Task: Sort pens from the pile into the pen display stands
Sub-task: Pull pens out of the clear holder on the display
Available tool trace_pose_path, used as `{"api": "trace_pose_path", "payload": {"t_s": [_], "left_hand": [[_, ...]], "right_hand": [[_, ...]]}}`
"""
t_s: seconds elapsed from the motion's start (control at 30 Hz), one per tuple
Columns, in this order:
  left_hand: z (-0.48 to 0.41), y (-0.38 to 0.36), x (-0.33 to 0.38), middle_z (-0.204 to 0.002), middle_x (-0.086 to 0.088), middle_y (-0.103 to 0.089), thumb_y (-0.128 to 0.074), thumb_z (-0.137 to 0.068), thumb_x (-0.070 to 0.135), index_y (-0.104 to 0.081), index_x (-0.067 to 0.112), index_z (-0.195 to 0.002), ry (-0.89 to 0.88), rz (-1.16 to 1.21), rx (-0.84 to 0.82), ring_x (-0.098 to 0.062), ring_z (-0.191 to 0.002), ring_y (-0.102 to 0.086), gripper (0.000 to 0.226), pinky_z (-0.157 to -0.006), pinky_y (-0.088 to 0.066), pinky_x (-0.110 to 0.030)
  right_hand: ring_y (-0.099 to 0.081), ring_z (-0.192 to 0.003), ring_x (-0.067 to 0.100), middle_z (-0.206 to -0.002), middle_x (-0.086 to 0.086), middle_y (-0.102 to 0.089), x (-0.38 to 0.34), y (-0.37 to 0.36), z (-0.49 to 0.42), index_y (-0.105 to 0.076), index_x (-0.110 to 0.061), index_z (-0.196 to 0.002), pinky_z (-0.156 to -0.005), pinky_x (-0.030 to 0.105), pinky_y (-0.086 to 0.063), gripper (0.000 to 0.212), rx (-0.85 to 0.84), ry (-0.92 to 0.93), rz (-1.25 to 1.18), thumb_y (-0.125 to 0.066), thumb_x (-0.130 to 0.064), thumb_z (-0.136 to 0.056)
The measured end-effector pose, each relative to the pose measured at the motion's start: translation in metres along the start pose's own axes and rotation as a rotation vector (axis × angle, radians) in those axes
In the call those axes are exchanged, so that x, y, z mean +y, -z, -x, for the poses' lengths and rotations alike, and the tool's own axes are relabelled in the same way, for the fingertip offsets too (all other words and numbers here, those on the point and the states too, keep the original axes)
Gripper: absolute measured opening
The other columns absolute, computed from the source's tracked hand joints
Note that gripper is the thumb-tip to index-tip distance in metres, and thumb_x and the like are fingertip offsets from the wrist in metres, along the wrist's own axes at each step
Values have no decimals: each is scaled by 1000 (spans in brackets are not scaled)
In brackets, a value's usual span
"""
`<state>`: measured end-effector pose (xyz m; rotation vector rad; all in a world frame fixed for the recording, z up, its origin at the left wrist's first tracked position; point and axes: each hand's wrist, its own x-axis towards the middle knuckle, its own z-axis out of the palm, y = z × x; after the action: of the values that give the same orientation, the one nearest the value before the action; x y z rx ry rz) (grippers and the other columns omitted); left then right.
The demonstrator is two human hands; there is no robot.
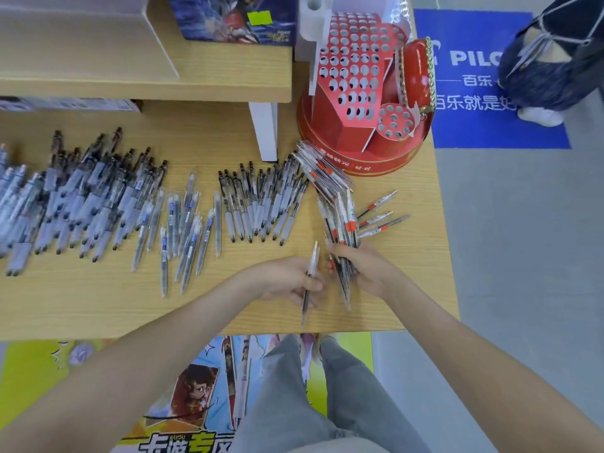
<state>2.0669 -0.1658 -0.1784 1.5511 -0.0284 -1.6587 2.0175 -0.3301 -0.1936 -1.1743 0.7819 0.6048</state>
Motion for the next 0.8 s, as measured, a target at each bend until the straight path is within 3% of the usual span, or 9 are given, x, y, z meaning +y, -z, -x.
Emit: {"api": "trace_pose_path", "payload": {"t_s": [0.13,0.27,0.47,0.57,0.67,0.8], "left_hand": [[0,13,-9,-97,-10,-68,-47,-100,8,-53,0,-116,-83,238,326,-17,-76,-64,19,-62,-55,-22],[-7,-2,-7,-101,-17,-63,-43,-102,9,-49,0,-114,-109,534,401,-25,-84,-63,16,-75,-54,-32],[-13,-30,3,-79,-18,-57,-37,-104,15,-49,-2,-105,-103,759,433,-30,-64,-58,21,-81,-54,-54],[-14,-53,13,-78,-18,-54,-32,-105,17,-49,-2,-101,-112,774,482,-27,-53,-51,26,-53,-51,-44],[-23,-79,24,-94,-21,-64,-34,-104,34,-57,2,-109,-136,842,491,-30,-68,-55,40,-55,-44,-39],[-39,-123,47,-106,-8,-72,-66,-79,59,-67,17,-111,-212,797,530,-23,-96,-66,53,-75,-51,-36]], "right_hand": [[-58,-63,20,-74,10,-60,0,0,4,-59,-4,-94,-65,31,-50,11,1,-51,21,-65,-8,-86],[-57,-58,16,-70,8,-59,2,-5,10,-58,-2,-94,-54,25,-50,9,-26,-55,31,-63,-5,-87],[-52,-50,15,-60,6,-55,3,-3,25,-57,-3,-84,-49,23,-47,7,-114,-27,36,-56,-3,-90],[-50,-51,17,-60,9,-53,4,7,30,-57,-2,-87,-51,26,-47,3,-158,-17,83,-55,0,-88],[-47,-53,20,-63,12,-50,5,26,34,-57,-3,-84,-54,30,-44,6,-177,-20,159,-55,2,-84],[-48,-49,18,-59,10,-51,-3,64,47,-54,-5,-82,-52,29,-43,11,-202,50,355,-51,5,-84]]}}
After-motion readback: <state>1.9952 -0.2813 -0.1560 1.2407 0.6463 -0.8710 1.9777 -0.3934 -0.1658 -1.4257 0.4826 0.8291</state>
